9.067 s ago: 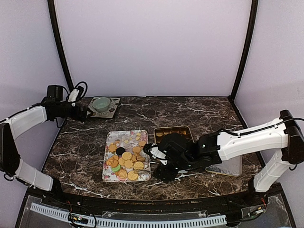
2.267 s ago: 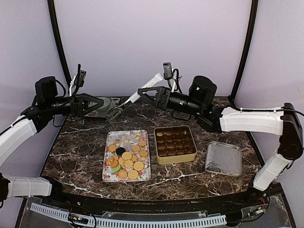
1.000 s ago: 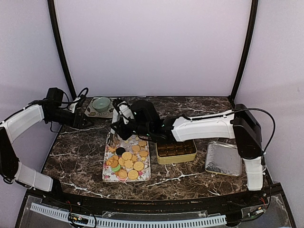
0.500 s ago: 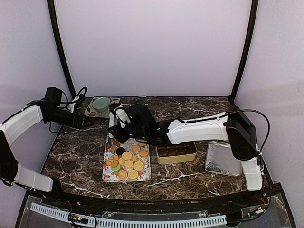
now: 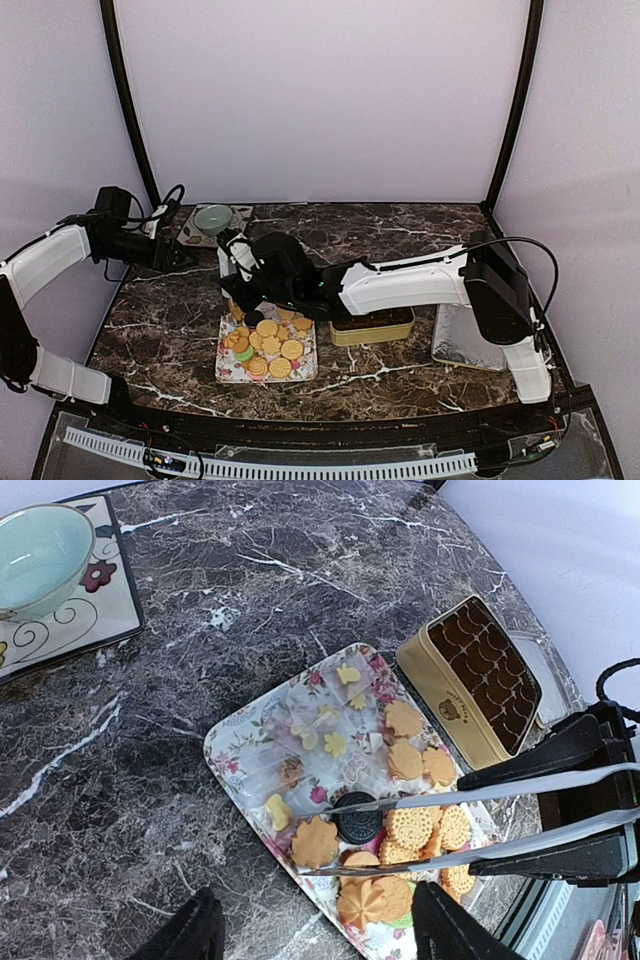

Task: Pack the cookies
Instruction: Pick up the fake cookies from the plate, then place the fake cookies in the empty pocket of the box.

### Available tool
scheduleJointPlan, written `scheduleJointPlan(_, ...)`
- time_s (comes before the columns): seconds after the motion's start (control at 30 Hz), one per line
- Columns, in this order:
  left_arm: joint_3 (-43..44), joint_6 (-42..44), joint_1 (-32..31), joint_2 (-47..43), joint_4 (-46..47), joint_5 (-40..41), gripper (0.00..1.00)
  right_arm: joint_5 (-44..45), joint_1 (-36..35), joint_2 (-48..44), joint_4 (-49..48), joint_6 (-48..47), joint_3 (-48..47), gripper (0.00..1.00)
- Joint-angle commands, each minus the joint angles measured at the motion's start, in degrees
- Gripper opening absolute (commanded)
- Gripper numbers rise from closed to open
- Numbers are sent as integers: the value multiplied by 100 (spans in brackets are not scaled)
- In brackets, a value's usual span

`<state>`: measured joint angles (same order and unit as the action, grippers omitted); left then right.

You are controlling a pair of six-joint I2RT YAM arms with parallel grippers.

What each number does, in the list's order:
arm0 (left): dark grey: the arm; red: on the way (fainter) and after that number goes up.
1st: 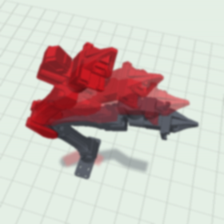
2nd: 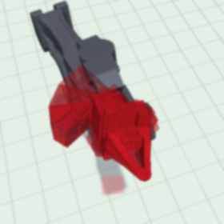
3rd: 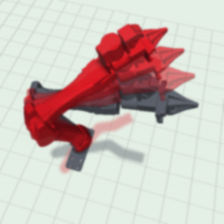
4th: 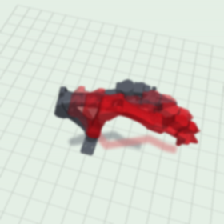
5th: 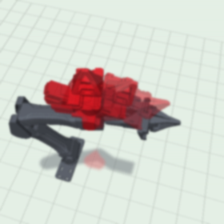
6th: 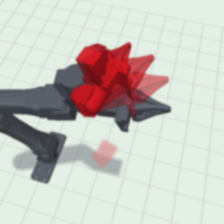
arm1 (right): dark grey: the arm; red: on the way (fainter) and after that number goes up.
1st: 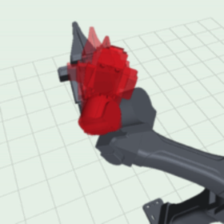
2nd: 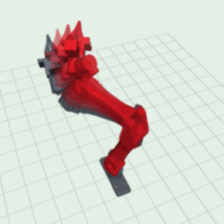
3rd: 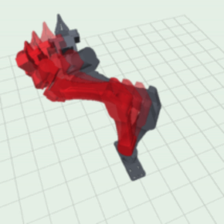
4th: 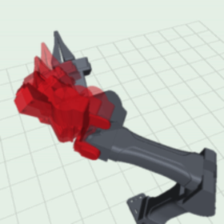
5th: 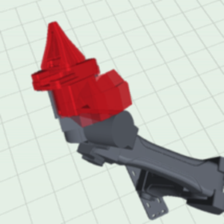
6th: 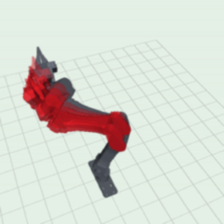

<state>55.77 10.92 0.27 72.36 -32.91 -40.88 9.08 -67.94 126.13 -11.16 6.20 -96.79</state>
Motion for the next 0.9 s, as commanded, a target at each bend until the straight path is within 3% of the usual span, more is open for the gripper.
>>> scheduleJointPlan(0.0, -66, 23, 34, -197, 50, -113, 67, 36, -42, 80, -169, -13, -143, 36)
scheduleJointPlan(0.33, -104, -45, 37, -187, 121, -113, 67, 131, -50, -458, -362, -11, 61, 17)
scheduleJointPlan(0.63, -76, -53, 41, -186, 124, -70, 67, 312, -9, -1406, -575, -22, 613, 16)
scheduleJointPlan(0.87, -33, -72, 42, -162, 129, -105, 66, 781, 344, -2771, -725, 53, 2094, 15)
